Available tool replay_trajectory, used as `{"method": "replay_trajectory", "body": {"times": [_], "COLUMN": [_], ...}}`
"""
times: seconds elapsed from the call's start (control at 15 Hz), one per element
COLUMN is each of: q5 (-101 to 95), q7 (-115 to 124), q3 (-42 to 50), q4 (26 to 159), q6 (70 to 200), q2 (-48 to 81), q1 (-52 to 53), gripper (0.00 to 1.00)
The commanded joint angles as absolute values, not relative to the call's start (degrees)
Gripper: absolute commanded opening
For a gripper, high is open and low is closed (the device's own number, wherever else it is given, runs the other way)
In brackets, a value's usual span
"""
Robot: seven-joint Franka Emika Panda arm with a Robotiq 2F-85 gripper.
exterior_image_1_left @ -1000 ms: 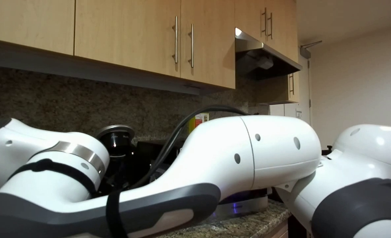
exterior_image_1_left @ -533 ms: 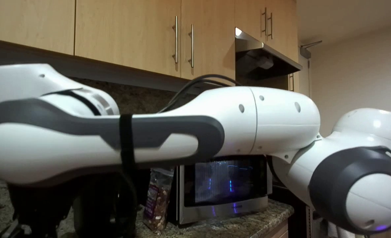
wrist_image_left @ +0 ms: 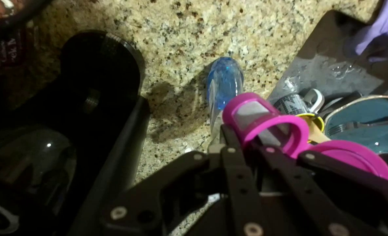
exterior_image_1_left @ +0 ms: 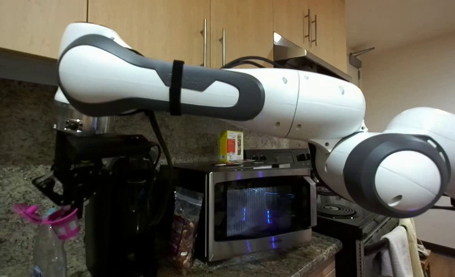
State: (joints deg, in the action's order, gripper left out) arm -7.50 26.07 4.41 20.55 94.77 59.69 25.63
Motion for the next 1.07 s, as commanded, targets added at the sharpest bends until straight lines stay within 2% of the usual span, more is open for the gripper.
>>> {"method": "replay_trajectory", "body": {"times": [0.0,0.2,0.27,0.6,0.67,1.0], "q5": [-5.9,-7.3,-7.3,-7.3,-7.3,-7.1], "q7": [31.0,29.8,29.9,29.9,29.9,31.5], "q3": [3.4,4.1,4.2,4.2,4.2,4.3], "q4": [20.5,20.7,20.7,20.8,20.8,21.0], "q6": [95.1,95.2,95.2,95.2,95.2,94.0], "q2": [57.6,57.7,57.5,57.8,57.8,57.8], "q1": [24.5,24.8,24.9,24.9,24.9,24.8], "gripper": [0.02,0.02,0.09,0.09,0.02,0.02]}}
